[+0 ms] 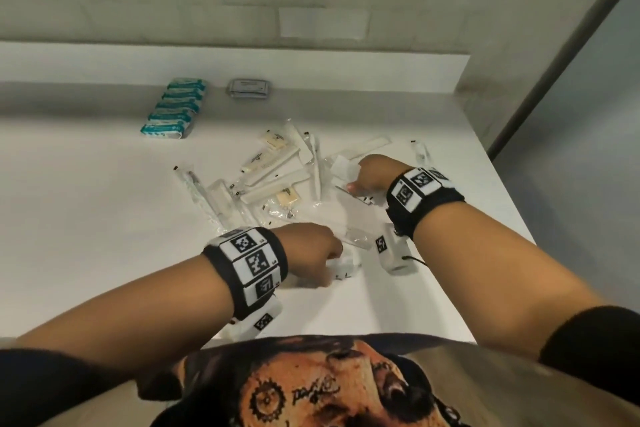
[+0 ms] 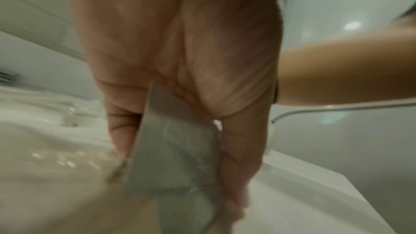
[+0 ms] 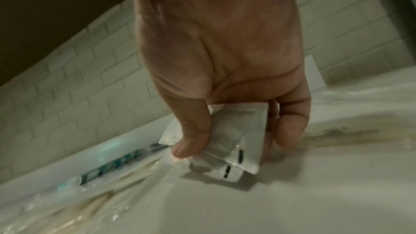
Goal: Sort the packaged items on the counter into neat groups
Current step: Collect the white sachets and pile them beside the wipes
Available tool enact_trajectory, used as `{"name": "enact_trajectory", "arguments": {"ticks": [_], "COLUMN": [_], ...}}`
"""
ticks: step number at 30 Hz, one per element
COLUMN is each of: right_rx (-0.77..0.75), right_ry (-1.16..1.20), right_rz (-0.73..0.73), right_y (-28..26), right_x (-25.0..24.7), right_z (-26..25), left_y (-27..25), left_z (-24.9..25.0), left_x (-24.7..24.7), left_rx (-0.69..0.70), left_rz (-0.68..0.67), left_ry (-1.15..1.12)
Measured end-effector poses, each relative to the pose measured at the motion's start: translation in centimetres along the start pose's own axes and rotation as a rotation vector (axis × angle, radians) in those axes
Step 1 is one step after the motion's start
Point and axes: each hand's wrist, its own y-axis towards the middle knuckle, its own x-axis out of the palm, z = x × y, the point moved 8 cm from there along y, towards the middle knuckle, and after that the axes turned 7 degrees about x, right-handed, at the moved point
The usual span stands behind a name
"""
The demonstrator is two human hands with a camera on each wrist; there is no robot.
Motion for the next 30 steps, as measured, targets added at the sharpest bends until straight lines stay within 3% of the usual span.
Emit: {"name": "enact_trajectory", "arguments": {"ticks": [2,5,7,9,11,16,18,21,26,28,30], "right_rx": [0.036,0.058,-0.125,-0.297,-0.379,-0.208,-0.182,-0.178,-0.189,-0.172,-0.180], "right_ry": [0.142,0.781,1.263,1.544,1.544,1.532,1.462,1.365,1.295,1.431,1.653], "right_rz": [0.064,0.142,-0.020,-0.201,-0.221,0.046,0.153,0.256,0.323,0.349,0.271], "right_y": [0.1,-1.4,-3.8,-6.4,-7.6,-6.9,-6.7,-6.3,-5.3,-5.0,-4.6], "right_x": [-0.6,-1.5,-1.5,-1.8,-1.8,-1.8,-2.2,-3.4,-5.1,-5.7,-5.9], "right_z": [1.7,3.9,1.7,-1.8,-4.6,-5.8,-5.6,-6.2,-7.8,-7.5,-7.7], "left_y": [-0.9,-2.8,-4.0,-5.0,-5.5,-5.0,-5.3,-6.1,-7.4,-7.9,-8.4], "left_z": [-0.7,-3.6,-6.4,-7.7,-7.5,-6.1,-6.5,-8.1,-11.9,-13.1,-13.9], "left_x": [-1.5,-4.5,-5.6,-6.5,-7.2,-7.3,-7.2,-7.5,-7.7,-8.0,-8.5], "left_rx": [-0.001,-0.079,-0.148,-0.134,-0.060,0.145,0.191,0.215,0.080,0.082,0.102], "left_rz": [0.146,0.526,0.776,0.942,0.962,0.657,0.609,0.634,0.807,0.859,0.875], "left_ry": [-0.122,-0.533,-0.858,-1.177,-1.382,-1.748,-1.755,-1.711,-1.740,-1.747,-1.746]}}
